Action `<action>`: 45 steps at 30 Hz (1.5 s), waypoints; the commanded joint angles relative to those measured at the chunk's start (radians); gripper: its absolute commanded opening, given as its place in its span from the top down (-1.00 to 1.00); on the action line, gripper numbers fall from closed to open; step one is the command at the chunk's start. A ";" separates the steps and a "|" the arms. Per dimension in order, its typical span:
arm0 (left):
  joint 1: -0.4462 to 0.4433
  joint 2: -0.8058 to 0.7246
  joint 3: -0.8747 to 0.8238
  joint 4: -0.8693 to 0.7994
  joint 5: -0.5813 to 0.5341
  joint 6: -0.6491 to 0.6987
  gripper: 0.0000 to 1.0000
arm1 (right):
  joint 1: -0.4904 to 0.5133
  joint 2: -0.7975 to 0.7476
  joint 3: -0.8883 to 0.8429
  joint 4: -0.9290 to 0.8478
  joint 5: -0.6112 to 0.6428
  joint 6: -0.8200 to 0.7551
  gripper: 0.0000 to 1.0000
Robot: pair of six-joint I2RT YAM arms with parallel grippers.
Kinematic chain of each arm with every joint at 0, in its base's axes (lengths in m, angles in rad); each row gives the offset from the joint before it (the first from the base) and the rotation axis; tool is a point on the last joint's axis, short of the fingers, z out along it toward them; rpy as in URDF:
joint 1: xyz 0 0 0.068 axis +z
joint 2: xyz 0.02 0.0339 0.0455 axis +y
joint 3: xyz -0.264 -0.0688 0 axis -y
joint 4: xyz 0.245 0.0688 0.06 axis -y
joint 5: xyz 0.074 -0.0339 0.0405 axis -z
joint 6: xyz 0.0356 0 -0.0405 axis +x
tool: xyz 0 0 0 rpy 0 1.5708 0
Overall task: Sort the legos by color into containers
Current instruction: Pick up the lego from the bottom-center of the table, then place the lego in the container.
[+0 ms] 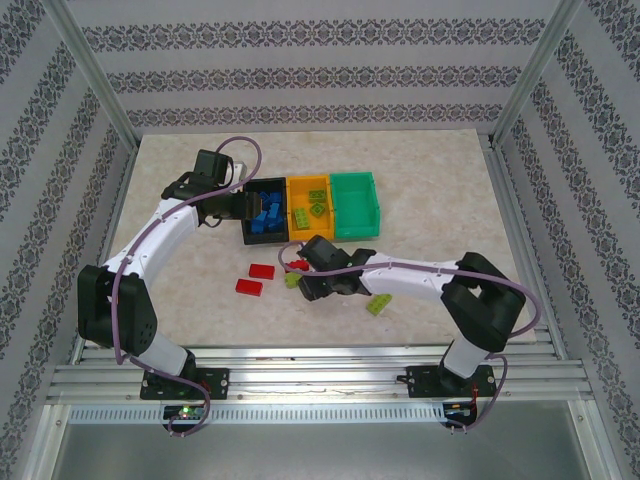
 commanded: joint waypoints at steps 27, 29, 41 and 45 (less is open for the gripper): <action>-0.011 -0.022 0.014 0.002 0.014 0.006 -0.16 | -0.028 0.046 0.170 -0.004 0.082 -0.100 0.30; -0.010 -0.022 0.015 0.006 0.017 0.006 -0.16 | -0.070 0.060 0.220 -0.003 0.079 -0.106 0.30; -0.011 -0.020 0.018 -0.008 -0.001 0.014 -0.17 | -0.222 0.239 0.509 -0.022 0.038 -0.103 -0.01; -0.011 -0.023 0.020 -0.009 0.003 0.010 -0.16 | -0.187 0.175 0.379 0.023 0.007 -0.079 -0.02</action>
